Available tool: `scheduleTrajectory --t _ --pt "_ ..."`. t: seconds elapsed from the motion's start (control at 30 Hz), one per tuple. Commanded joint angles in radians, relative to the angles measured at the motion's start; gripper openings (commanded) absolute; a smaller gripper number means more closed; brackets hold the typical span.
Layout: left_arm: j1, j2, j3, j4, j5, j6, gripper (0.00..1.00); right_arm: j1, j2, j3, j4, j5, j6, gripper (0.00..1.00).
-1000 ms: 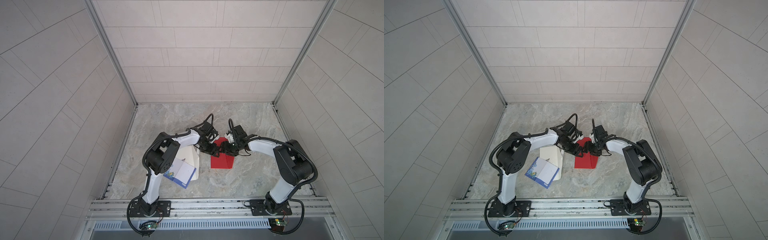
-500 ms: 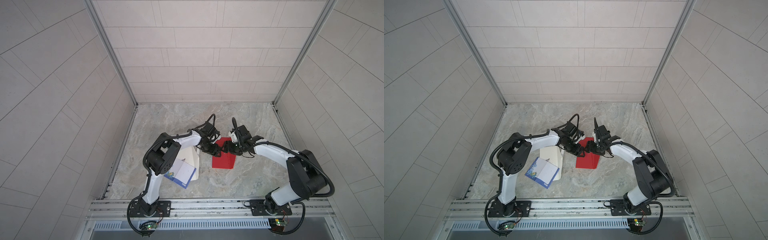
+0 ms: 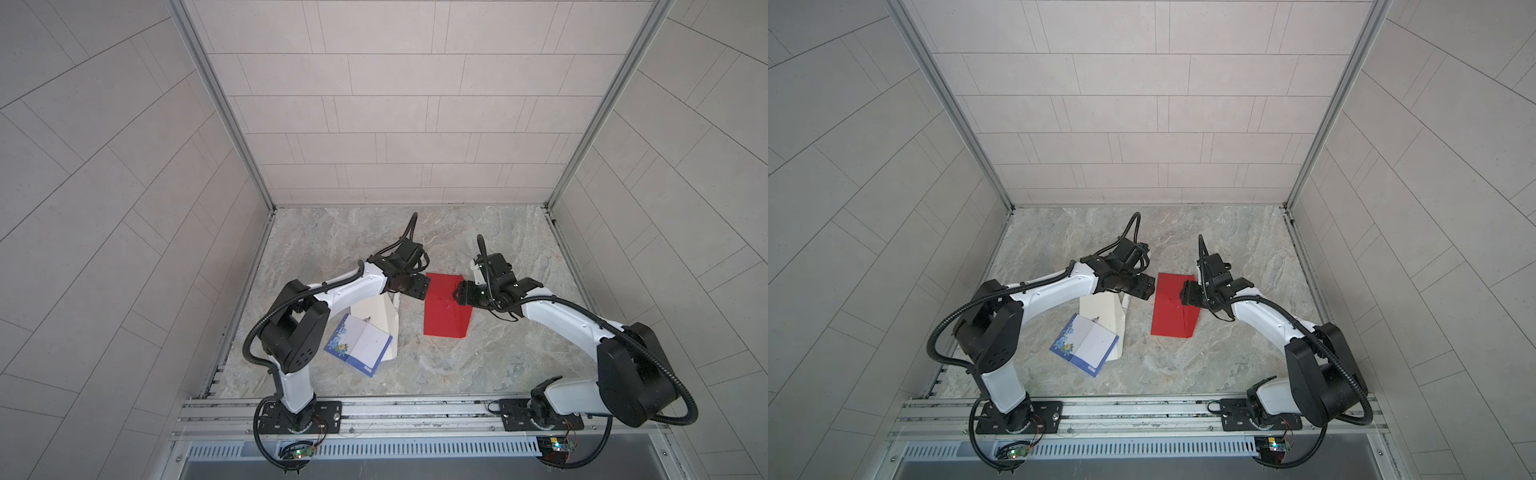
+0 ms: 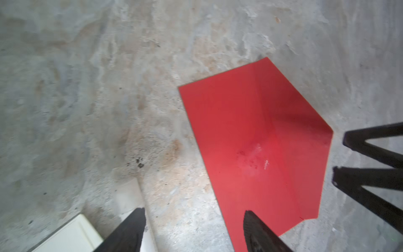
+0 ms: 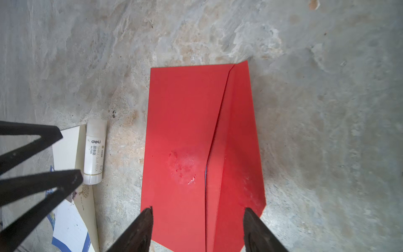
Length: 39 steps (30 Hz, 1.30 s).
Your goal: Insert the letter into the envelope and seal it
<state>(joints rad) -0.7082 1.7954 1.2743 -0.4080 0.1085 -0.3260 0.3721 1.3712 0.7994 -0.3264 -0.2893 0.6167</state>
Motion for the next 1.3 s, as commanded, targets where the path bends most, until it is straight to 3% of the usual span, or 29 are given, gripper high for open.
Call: scheduleTrajectory --t 0.0,0.3,0.47,0.77,0.93,1.1,1.27 --pt "0.0 0.033 -0.005 -0.034 -0.115 -0.038 0.78 -0.001 0.016 0.016 -0.036 -0.01 -0.043 0.67" --pt "-0.013 0.145 0.066 -0.175 -0.21 -0.07 0.73 -0.072 -0.001 0.038 -0.078 -0.018 -0.092 0.66" --pt "-0.041 0.148 0.039 -0.195 -0.196 -0.061 0.7 -0.117 -0.009 0.029 -0.065 -0.048 -0.083 0.66" --pt "-0.097 0.176 0.03 -0.242 -0.171 -0.052 0.52 -0.141 -0.028 0.026 -0.074 -0.037 -0.093 0.66" --pt "-0.121 0.189 0.029 -0.26 -0.161 -0.045 0.49 -0.17 -0.041 0.025 -0.077 -0.036 -0.093 0.66" --pt "-0.125 0.174 0.006 -0.242 -0.161 -0.027 0.27 -0.191 -0.049 0.033 -0.078 -0.043 -0.103 0.66" --pt "-0.125 0.058 -0.06 -0.085 -0.087 0.039 0.07 -0.2 -0.047 0.046 -0.081 -0.078 -0.109 0.66"
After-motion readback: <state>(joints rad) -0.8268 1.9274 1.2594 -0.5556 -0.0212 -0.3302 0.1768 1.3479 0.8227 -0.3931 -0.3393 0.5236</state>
